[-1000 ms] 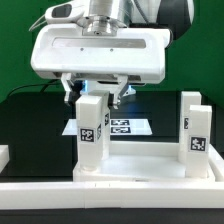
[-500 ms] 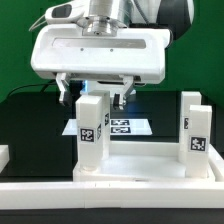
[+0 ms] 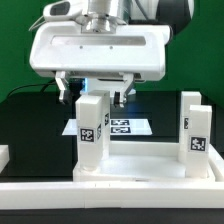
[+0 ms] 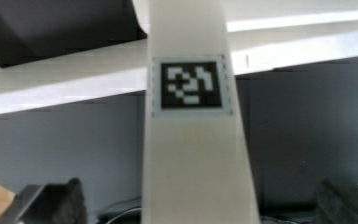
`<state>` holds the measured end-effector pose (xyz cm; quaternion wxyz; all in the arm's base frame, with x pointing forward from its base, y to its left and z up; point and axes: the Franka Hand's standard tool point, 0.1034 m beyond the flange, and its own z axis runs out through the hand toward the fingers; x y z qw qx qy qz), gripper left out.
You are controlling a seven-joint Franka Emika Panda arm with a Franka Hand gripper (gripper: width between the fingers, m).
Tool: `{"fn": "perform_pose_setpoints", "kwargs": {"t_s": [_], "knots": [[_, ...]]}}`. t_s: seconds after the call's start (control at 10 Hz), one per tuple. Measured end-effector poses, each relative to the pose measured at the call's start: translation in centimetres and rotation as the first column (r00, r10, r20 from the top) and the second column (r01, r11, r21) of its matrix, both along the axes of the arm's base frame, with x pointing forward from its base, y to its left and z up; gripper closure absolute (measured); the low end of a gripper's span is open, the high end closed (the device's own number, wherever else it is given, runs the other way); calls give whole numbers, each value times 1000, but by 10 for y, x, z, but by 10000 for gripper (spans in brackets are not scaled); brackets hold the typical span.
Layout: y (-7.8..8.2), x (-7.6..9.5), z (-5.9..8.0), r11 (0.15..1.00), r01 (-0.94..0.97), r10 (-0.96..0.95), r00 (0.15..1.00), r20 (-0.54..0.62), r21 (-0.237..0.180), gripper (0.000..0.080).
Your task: Assemble desk
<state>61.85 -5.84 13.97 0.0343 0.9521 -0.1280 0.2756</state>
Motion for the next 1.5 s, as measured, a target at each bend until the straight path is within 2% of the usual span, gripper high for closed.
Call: {"fn": "perform_pose_setpoints", "kwargs": {"t_s": [0.1, 0.3, 0.5, 0.6, 0.8, 0.9, 1.1, 1.2, 1.3, 1.4, 1.5], "knots": [[0, 1, 1, 1000, 2, -1, 999, -38, 28, 151], [-8, 6, 2, 999, 10, -8, 999, -54, 37, 151], [-2, 4, -8, 991, 24, 10, 970, -243, 135, 151], [-4, 8, -7, 984, 37, 22, 945, -325, 173, 151], [3, 3, -9, 967, 74, 54, 874, -483, 243, 151], [-1, 9, -13, 967, 74, 72, 842, -535, 246, 151], [0, 8, -17, 967, 85, 60, 839, -541, 238, 151], [0, 8, -17, 967, 95, 51, 838, -543, 238, 240], [0, 8, -18, 963, 132, 19, 837, -547, 236, 422], [0, 8, -18, 951, 206, -44, 831, -554, 233, 509], [0, 8, -18, 940, 252, -85, 825, -558, 230, 509]]}}
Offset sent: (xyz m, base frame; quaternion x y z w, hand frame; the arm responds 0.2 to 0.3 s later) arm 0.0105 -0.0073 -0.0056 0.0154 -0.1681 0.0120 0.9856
